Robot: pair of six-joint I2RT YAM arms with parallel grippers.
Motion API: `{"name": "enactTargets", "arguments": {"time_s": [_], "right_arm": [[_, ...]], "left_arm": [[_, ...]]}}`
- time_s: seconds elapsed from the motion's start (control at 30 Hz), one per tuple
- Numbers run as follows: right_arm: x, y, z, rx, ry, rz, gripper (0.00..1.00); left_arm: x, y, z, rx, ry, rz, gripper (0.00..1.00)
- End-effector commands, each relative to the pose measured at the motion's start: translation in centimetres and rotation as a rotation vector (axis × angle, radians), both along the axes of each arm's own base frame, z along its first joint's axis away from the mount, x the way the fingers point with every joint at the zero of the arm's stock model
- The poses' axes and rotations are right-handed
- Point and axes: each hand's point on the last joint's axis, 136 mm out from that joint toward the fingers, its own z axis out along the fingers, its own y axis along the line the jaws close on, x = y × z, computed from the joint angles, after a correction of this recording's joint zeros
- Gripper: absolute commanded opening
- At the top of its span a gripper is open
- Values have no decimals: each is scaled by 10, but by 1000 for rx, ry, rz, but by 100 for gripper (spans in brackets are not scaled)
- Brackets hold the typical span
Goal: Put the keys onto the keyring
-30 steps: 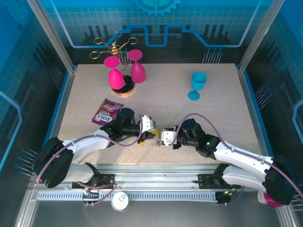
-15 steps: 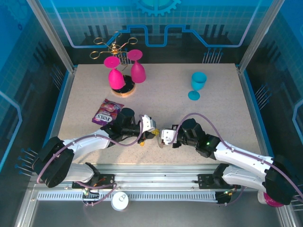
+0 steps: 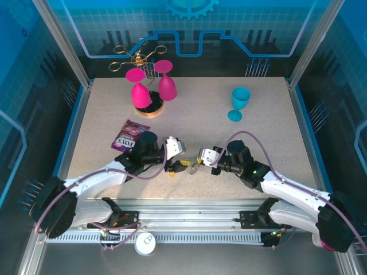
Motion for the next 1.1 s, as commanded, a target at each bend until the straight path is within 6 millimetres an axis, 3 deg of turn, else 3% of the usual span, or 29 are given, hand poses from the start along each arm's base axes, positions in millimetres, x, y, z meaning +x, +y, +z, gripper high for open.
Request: {"name": "enactTargets", "arguments": {"time_s": [0.0,0.17,0.33,0.67,0.77,0.93,1.07], "right_arm": [[1,6,22,87,3,13,0],[8,5,22,92,37,-30,0],[11,8,22,104,63,-47,0],[12,19,27,152,123,-58,0],[12,24,36,220,133,-51,0],[12,26,44,323,178,-72,0],[11,26,46,372,203,-73,0]], "left_arm": [[-6,8,13,-27,0,34,66],[-16,6,20,-68,53,21,65],[-13,0,18,-67,76,14,62],[-19,-19,0,-46,128,-46,45],[-17,-23,-6,-24,113,-42,39],[-18,-29,-15,3,85,-22,19],[-25,-32,-15,-13,60,-27,20]]}}
